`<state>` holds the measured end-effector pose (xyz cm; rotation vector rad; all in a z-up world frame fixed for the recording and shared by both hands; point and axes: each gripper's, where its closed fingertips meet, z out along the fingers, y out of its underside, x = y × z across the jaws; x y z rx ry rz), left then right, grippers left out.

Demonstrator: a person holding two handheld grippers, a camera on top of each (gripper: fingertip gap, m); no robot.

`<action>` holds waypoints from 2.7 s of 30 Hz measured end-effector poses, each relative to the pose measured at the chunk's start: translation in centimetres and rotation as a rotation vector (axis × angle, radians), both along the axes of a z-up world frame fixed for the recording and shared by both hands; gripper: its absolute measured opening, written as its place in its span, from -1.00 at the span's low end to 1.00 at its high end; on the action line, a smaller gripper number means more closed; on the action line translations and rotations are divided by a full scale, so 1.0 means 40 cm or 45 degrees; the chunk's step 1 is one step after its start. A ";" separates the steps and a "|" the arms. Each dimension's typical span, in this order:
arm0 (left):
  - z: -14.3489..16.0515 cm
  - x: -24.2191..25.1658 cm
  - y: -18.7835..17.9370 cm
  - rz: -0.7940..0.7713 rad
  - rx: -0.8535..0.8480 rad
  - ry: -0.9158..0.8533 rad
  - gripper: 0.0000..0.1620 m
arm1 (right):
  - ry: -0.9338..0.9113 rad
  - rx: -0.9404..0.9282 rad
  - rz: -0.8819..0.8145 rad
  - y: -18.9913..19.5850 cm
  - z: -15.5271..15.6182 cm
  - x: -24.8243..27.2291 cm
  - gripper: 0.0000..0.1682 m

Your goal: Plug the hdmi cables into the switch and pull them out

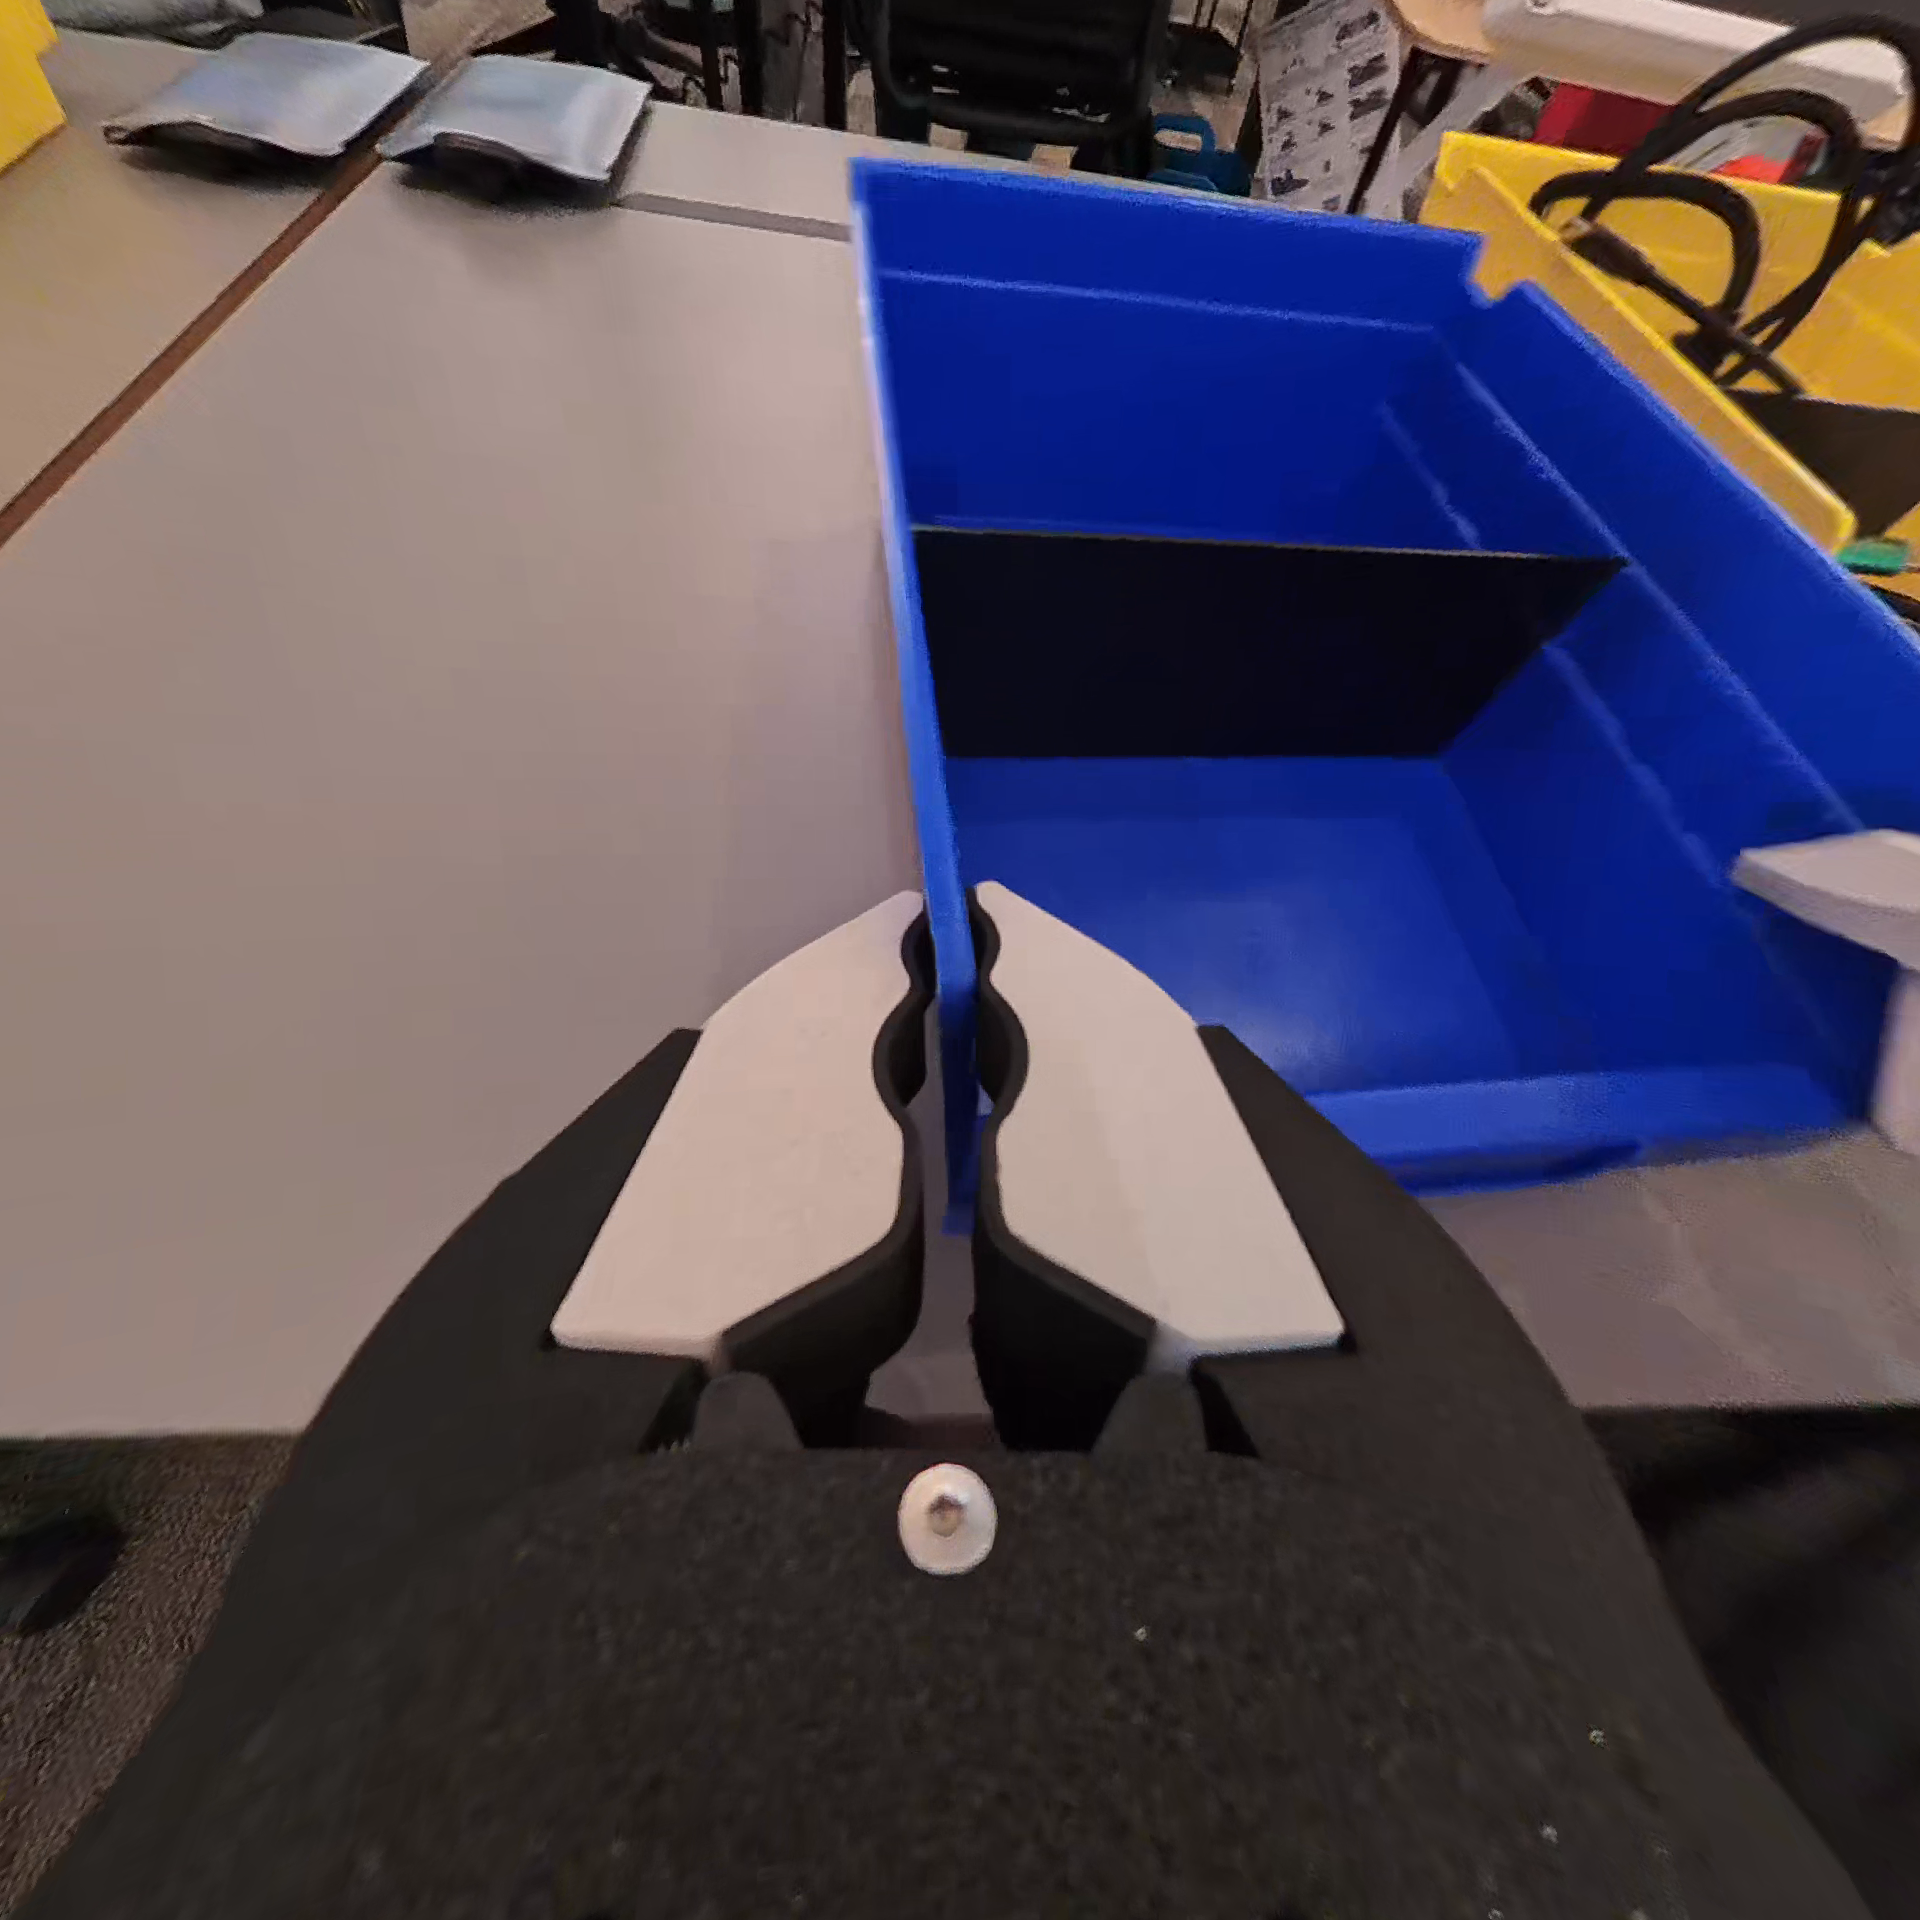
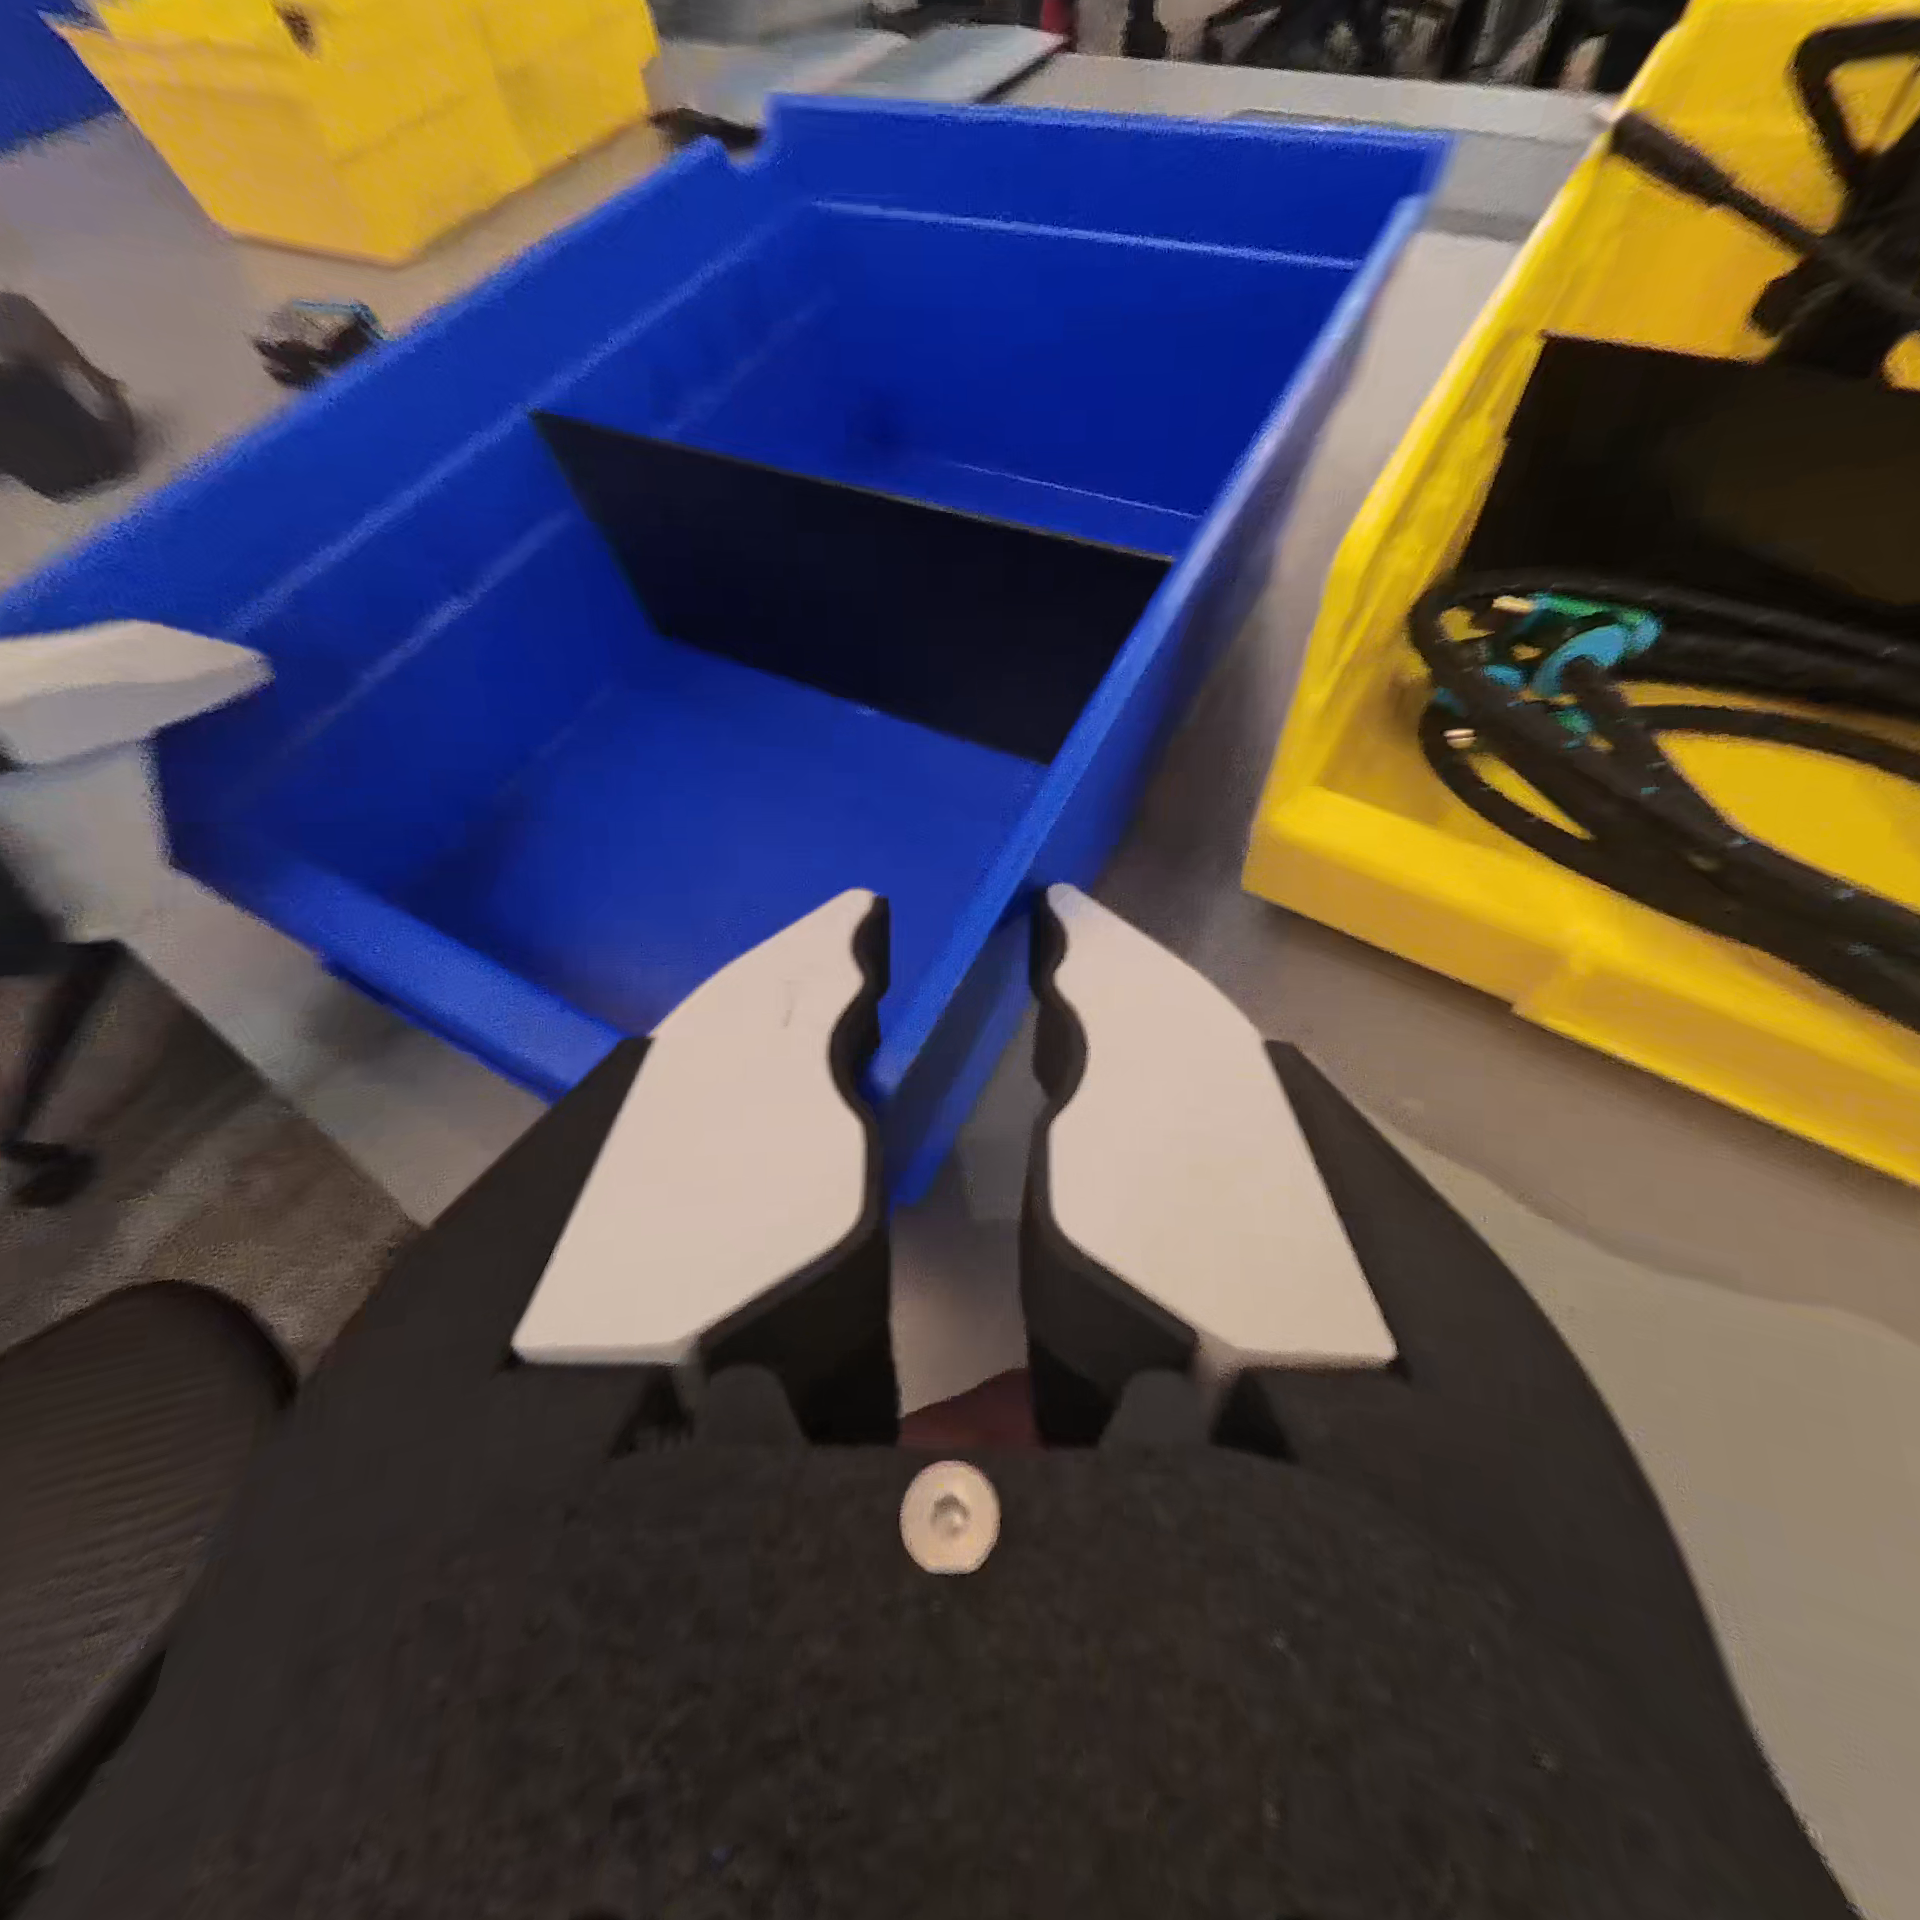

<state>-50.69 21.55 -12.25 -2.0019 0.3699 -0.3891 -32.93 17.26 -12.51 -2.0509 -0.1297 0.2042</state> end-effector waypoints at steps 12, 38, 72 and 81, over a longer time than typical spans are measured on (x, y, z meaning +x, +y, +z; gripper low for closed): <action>0.394 0.095 -0.159 0.078 0.622 0.043 -0.94 | -0.166 0.450 -0.126 -0.080 0.333 0.106 -0.92; -0.005 1.441 -0.219 -0.518 0.112 0.106 -0.86 | 0.042 0.010 -0.692 -0.260 -0.002 1.444 -0.94; 0.000 0.626 0.146 -0.296 0.013 0.133 -0.92 | -0.255 0.179 -0.521 0.049 0.035 0.627 -0.96; 0.085 0.281 0.227 -0.104 0.102 0.198 -0.96 | -0.222 0.241 -0.363 0.155 0.094 0.309 -0.94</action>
